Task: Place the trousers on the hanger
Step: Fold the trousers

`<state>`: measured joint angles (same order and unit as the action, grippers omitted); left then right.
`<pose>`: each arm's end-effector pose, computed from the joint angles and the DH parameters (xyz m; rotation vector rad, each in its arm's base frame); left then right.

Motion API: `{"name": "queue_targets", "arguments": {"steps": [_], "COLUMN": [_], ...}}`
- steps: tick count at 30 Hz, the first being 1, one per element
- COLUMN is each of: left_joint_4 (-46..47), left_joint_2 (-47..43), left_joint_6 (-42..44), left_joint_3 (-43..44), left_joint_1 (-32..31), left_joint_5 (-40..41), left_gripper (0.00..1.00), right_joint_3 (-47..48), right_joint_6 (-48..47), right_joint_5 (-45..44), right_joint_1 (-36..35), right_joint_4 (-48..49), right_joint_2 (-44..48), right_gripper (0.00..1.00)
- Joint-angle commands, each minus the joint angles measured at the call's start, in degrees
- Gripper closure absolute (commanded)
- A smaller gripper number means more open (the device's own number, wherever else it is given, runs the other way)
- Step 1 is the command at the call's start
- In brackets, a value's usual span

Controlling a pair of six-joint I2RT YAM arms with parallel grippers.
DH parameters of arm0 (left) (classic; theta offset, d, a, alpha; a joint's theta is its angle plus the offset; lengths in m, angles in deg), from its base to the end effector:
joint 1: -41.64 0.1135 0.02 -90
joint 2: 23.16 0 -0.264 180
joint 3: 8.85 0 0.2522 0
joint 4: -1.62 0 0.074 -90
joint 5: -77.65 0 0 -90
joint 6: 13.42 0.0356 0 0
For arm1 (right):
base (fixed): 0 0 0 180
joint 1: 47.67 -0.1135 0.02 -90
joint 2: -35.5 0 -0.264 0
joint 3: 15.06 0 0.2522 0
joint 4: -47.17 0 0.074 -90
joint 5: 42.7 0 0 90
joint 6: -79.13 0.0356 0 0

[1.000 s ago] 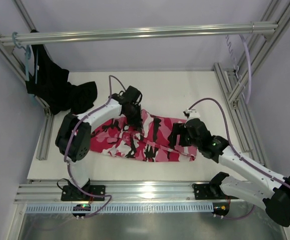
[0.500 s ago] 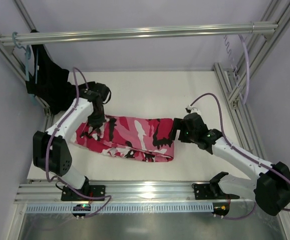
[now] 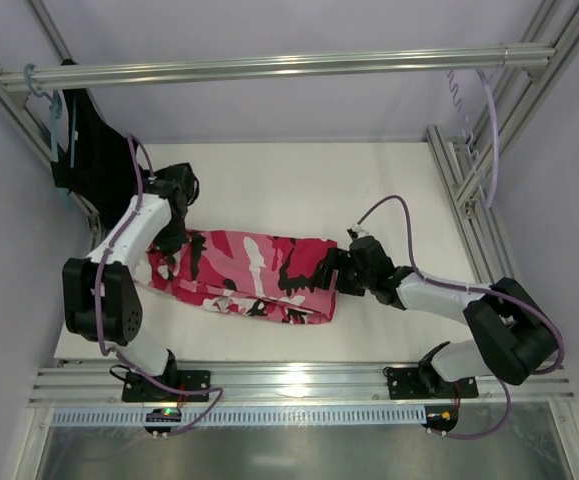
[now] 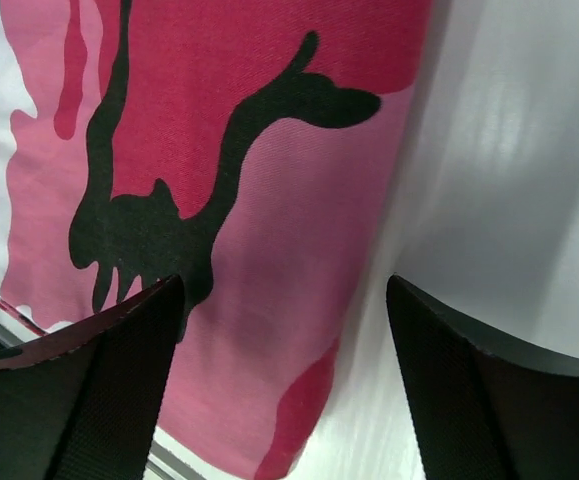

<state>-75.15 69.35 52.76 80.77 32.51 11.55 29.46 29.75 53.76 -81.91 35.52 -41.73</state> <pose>0.3010 -0.0338 0.2597 -0.4126 2.7803 0.4982 0.2061 0.1451 0.1582 0.0790 2.4720 0.7431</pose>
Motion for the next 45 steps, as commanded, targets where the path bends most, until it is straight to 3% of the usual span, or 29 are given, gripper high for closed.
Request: {"name": "queue_targets", "arguments": {"steps": [1,4,5,8,9,10,13,16,18,20,21,22,25,29,34,45], "left_joint_4": [2.88,4.38,4.81,7.98,9.9,11.4,17.79,21.95,22.83,25.03,25.38,25.04,19.6,10.99,1.14,-3.0], "left_joint_2": [0.39,0.39,0.22,-1.62,-2.24,-2.94,-6.37,-7.43,-6.21,-5.15,-4.02,-3.31,-0.93,-0.31,2.23,6.53], "left_joint_6": [2.28,3.42,3.77,3.52,3.08,2.37,-3.68,-8.08,-10.36,-13.35,-13.97,-14.59,-13.11,-10.12,-4.32,1.22], "left_joint_3": [-1.58,-2.64,-2.73,-4.31,-5.53,-6.67,-12.02,-15.2,-15.3,-14.51,-13.9,-12.67,-5.12,5.86,16.25,13.35], "left_joint_1": [1.21,1.22,1.22,1.21,1.13,1.21,-0.88,-5.62,-8.96,-13.87,-14.95,-16.17,-16.89,-16.89,-15.84,-4.24], "left_joint_5": [3.08,4.05,3.7,-1.03,-3.49,-10.38,-17.47,-19.5,-18.46,-18.1,-17.93,-17.31,-14.16,-9.41,-3.61,-4.04], "left_gripper": [1.0,1.0,1.0,1.0,1.0,1.0,0.99,1.0,1.0,1.0,1.0,1.0,1.0,1.0,1.0,1.0], "right_joint_3": [-0.88,-2.81,-3.25,-3.52,-2.91,-2.29,-1.93,-2.28,-3.34,-5.18,-4.93,-4.58,-3.26,-2.2,-2.2,-2.9], "right_joint_6": [3.23,4.55,4.64,3.6,2.89,1.23,-2.54,-5.9,-7.14,-5.39,-4.77,-4.67,-5.11,-5.2,-5.38,-7.13], "right_joint_5": [1.45,1.98,1.63,-1.95,-3.37,-4.51,-7.94,-12.07,-15.49,-12.98,-12.27,-10.78,-8.75,-7.96,-7.25,-4.18], "right_joint_1": [-1.09,-1.09,-1.09,-0.74,0.56,1.71,8.54,14.44,16.56,17.89,17.72,17.72,17.8,17.8,17.8,17.8], "right_joint_4": [10.27,13.78,13.97,10.83,7.94,1.21,-9.54,-19.64,-23.19,-22.68,-23.72,-24.34,-24.52,-24.0,-22.68,-19.08], "right_joint_2": [-3.53,-5.65,-5.82,-4.34,-2.42,-1.27,4.6,12.76,17.01,22.36,23.08,23.35,23.18,23.09,22.13,17.65], "right_gripper": [0.19,0.3,0.5,0.81,0.88,0.92,0.96,0.96,0.96,0.96,0.9,0.72,0.35,0.2,0.14,0.12]}}
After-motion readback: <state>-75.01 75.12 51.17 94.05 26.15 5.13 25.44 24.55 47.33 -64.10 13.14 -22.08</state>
